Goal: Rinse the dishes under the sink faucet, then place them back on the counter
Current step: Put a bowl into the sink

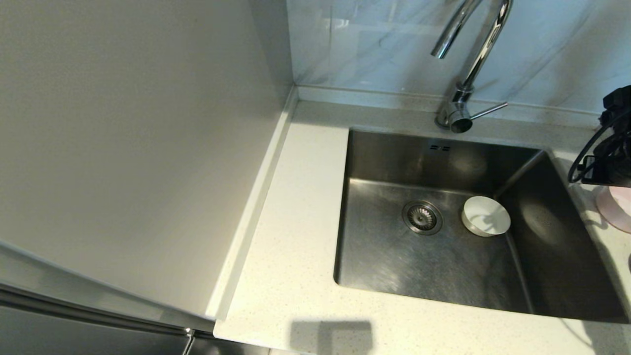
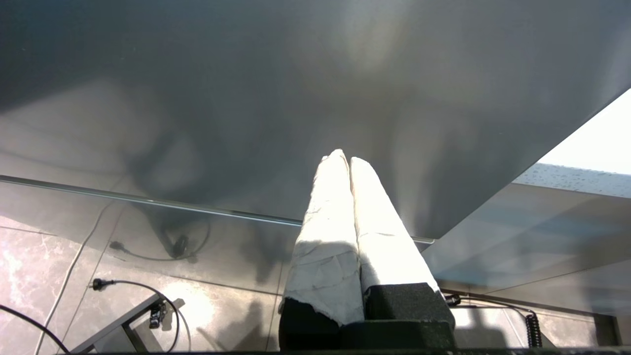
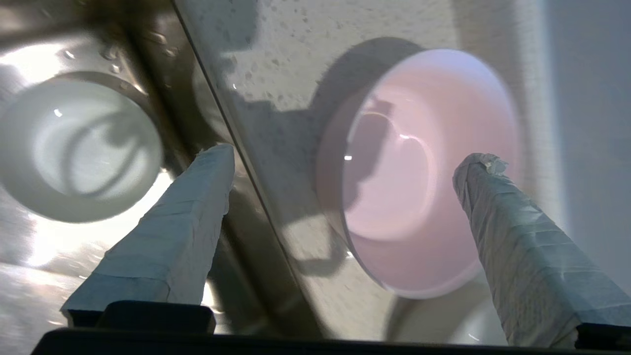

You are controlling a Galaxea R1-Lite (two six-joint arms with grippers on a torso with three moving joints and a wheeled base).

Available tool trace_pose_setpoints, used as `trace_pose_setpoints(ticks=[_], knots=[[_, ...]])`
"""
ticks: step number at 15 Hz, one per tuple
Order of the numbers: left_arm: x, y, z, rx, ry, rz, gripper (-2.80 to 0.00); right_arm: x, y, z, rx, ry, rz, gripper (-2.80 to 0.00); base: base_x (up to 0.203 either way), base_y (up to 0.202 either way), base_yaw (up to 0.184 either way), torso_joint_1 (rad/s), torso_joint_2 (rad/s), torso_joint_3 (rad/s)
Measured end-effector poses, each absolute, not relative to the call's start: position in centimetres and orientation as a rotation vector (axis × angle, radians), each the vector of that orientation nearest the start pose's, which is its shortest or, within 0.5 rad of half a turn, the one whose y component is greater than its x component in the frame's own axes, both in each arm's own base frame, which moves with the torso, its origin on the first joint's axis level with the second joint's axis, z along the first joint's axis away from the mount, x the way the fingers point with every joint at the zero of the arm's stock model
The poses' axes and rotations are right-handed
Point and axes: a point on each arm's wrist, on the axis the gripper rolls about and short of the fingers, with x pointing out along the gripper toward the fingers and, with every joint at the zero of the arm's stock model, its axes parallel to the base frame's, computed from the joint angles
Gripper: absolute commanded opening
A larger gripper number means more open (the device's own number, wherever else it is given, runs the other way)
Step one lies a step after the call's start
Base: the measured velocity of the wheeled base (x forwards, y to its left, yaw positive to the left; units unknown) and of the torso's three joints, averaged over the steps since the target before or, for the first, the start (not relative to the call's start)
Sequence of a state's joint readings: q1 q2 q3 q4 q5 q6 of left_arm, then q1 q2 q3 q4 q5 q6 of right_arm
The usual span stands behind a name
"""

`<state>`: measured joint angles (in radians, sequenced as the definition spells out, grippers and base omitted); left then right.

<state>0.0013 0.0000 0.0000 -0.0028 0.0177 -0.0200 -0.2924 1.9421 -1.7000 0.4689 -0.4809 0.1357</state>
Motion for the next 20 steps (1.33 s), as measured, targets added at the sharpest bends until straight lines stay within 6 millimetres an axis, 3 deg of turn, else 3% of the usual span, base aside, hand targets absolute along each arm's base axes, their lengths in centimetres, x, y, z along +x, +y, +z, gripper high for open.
trace_pose_setpoints(ticks=[5,13,14,20], knots=[[-2.3,0.0,7.6,-0.02,-0.003,0.019,-2.8,36.1,-14.1,23.8,0.25,0.642,-0.739,0.0,0.0,0.0,0.0,0.0,0.0,0.0],[-2.3,0.0,7.6,-0.02,-0.003,0.018,-2.8,35.8,-16.2,23.2,0.289,0.647,-0.768,0.0,0.0,0.0,0.0,0.0,0.0,0.0],[-2.3,0.0,7.6,-0.02,-0.003,0.019,-2.8,35.8,-16.3,23.1,0.289,0.649,-0.77,-2.8,0.0,0.0,0.0,0.0,0.0,0.0],[-2.3,0.0,7.6,-0.02,-0.003,0.019,-2.8,35.9,-16.3,22.8,0.295,0.659,-0.772,-2.8,0.0,0.0,0.0,0.0,0.0,0.0]])
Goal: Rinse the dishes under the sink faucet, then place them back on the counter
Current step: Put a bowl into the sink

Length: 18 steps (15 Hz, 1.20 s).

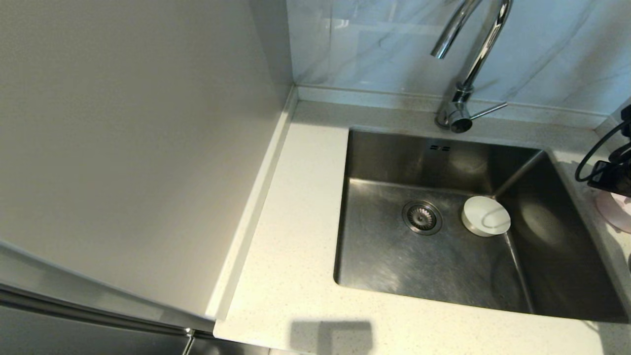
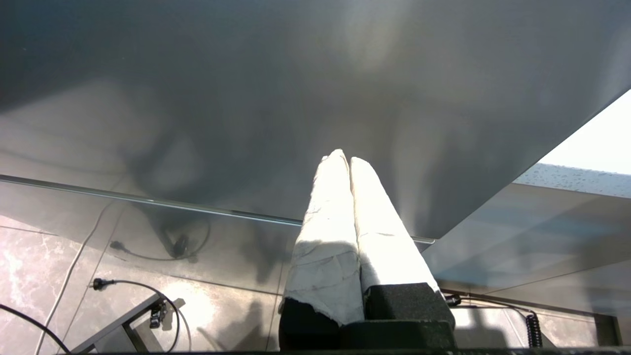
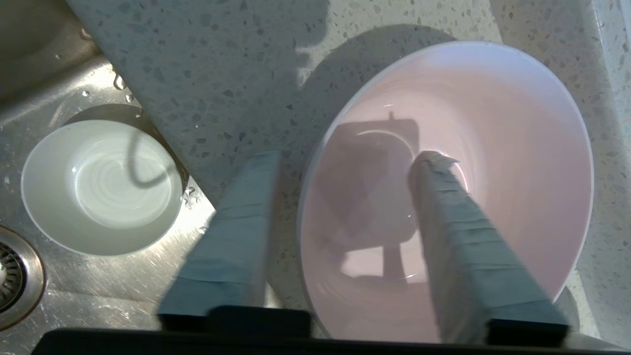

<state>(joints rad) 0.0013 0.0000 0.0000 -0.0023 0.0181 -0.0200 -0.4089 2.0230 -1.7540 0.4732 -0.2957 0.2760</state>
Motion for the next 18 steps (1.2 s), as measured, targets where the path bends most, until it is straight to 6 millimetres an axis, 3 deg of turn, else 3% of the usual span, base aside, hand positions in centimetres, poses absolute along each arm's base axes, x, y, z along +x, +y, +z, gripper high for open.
trace_pose_setpoints(ticks=[4,9,15,18], knots=[[-2.3,0.0,7.6,-0.02,-0.003,0.019,-2.8,36.1,-15.7,23.1,0.289,0.648,-0.757,-2.8,0.0,0.0,0.0,0.0,0.0,0.0],[-2.3,0.0,7.6,-0.02,-0.003,0.019,-2.8,37.1,-13.0,23.6,0.263,0.636,-0.685,-2.8,0.0,0.0,0.0,0.0,0.0,0.0],[-2.3,0.0,7.6,-0.02,-0.003,0.019,-2.8,38.1,-6.1,24.7,0.204,0.622,-0.516,-2.8,0.0,0.0,0.0,0.0,0.0,0.0],[-2.3,0.0,7.6,-0.02,-0.003,0.019,-2.8,37.1,-1.7,23.4,0.155,0.698,-0.415,-2.8,0.0,0.0,0.0,0.0,0.0,0.0]])
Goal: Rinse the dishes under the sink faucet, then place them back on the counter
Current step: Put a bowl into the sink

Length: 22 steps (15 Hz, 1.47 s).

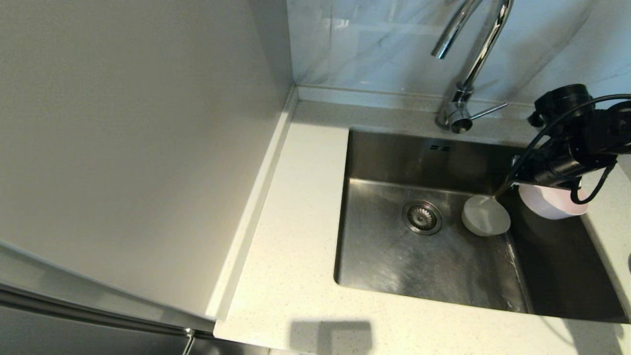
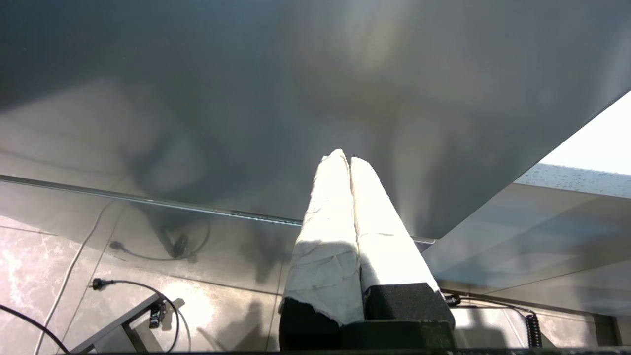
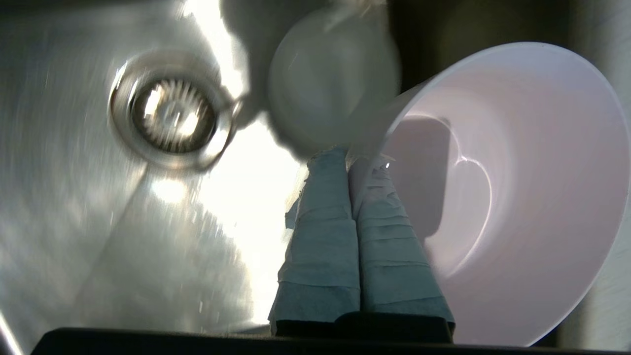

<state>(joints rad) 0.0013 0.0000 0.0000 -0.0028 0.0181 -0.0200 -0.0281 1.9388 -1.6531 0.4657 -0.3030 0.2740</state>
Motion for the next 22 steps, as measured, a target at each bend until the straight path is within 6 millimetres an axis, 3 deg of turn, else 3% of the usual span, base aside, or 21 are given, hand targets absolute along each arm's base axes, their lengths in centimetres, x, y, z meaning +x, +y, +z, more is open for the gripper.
trace_pose_setpoints(ticks=[2,5,8,13,17,22], knots=[[-2.3,0.0,7.6,-0.02,-0.003,0.019,-2.8,36.0,0.3,21.5,0.123,0.764,-0.372,-2.8,0.0,0.0,0.0,0.0,0.0,0.0],[-2.3,0.0,7.6,-0.02,-0.003,0.019,-2.8,35.1,1.4,18.9,0.109,0.79,-0.331,-2.8,0.0,0.0,0.0,0.0,0.0,0.0],[-2.3,0.0,7.6,-0.02,-0.003,0.019,-2.8,34.0,2.8,17.4,0.072,0.842,-0.182,-2.8,0.0,0.0,0.0,0.0,0.0,0.0],[-2.3,0.0,7.6,-0.02,-0.003,0.019,-2.8,33.8,5.9,16.3,-0.04,0.884,0.006,-2.8,0.0,0.0,0.0,0.0,0.0,0.0],[-2.3,0.0,7.6,-0.02,-0.003,0.018,-2.8,35.0,9.2,13.9,-0.085,0.915,0.107,-2.8,0.0,0.0,0.0,0.0,0.0,0.0],[-2.3,0.0,7.6,-0.02,-0.003,0.019,-2.8,39.3,12.0,11.0,-0.147,0.754,0.18,-2.8,0.0,0.0,0.0,0.0,0.0,0.0]])
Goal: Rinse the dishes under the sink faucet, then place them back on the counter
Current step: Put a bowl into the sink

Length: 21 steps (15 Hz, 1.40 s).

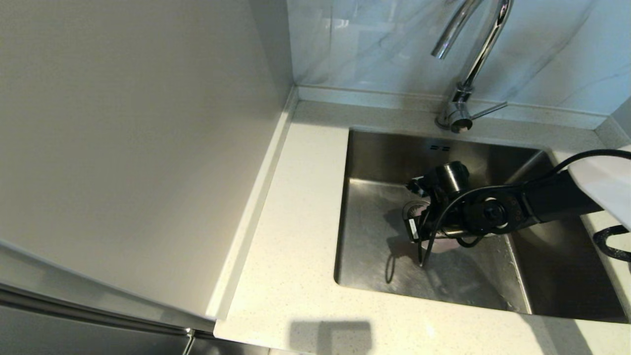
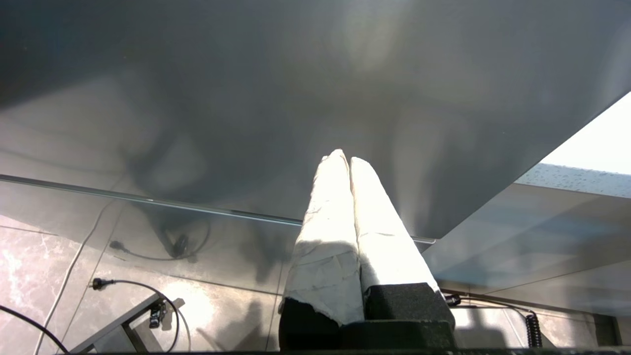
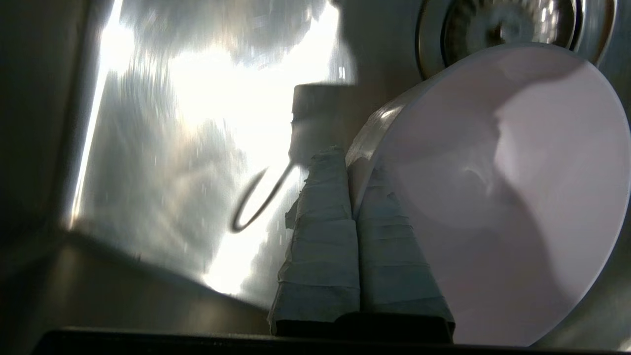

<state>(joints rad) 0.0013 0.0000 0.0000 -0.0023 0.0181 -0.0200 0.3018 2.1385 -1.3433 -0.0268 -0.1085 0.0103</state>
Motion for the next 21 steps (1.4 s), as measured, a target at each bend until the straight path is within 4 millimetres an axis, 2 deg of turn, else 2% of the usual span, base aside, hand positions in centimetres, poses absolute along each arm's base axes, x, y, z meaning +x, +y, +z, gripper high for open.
trace_pose_setpoints(ticks=[3,7,10,12,13,15,17,19,21], knots=[[-2.3,0.0,7.6,-0.019,-0.003,0.019,-2.8,41.7,12.6,9.7,-0.177,0.652,0.166,-2.8,0.0,0.0,0.0,0.0,0.0,0.0],[-2.3,0.0,7.6,-0.021,-0.003,0.019,-2.8,44.6,12.0,7.2,-0.22,0.59,0.121,-2.8,0.0,0.0,0.0,0.0,0.0,0.0],[-2.3,0.0,7.6,-0.02,-0.003,0.019,-2.8,47.8,11.5,6.3,-0.24,0.516,0.078,-2.8,0.0,0.0,0.0,0.0,0.0,0.0],[-2.3,0.0,7.6,-0.02,-0.003,0.019,-2.8,49.3,11.0,5.6,-0.267,0.496,0.048,-2.8,0.0,0.0,0.0,0.0,0.0,0.0],[-2.3,0.0,7.6,-0.02,-0.003,0.019,-2.8,49.7,10.8,5.1,-0.28,0.497,0.037,0.0,0.0,0.0,0.0,0.0,0.0,0.0],[-2.3,0.0,7.6,-0.02,-0.003,0.019,-2.8,50.0,10.6,4.6,-0.282,0.502,0.03,0.0,0.0,0.0,0.0,0.0,0.0,0.0],[-2.3,0.0,7.6,-0.02,-0.003,0.019,-2.8,50.0,10.5,5.1,-0.28,0.492,0.028,0.0,0.0,0.0,0.0,0.0,0.0,0.0],[-2.3,0.0,7.6,-0.02,-0.003,0.019,-2.8,49.6,10.4,6.5,-0.277,0.479,0.024,0.0,0.0,0.0,0.0,0.0,0.0,0.0],[-2.3,0.0,7.6,-0.02,-0.003,0.019,-2.8,48.7,9.9,9.0,-0.276,0.477,0.013,0.0,0.0,0.0,0.0,0.0,0.0,0.0]])
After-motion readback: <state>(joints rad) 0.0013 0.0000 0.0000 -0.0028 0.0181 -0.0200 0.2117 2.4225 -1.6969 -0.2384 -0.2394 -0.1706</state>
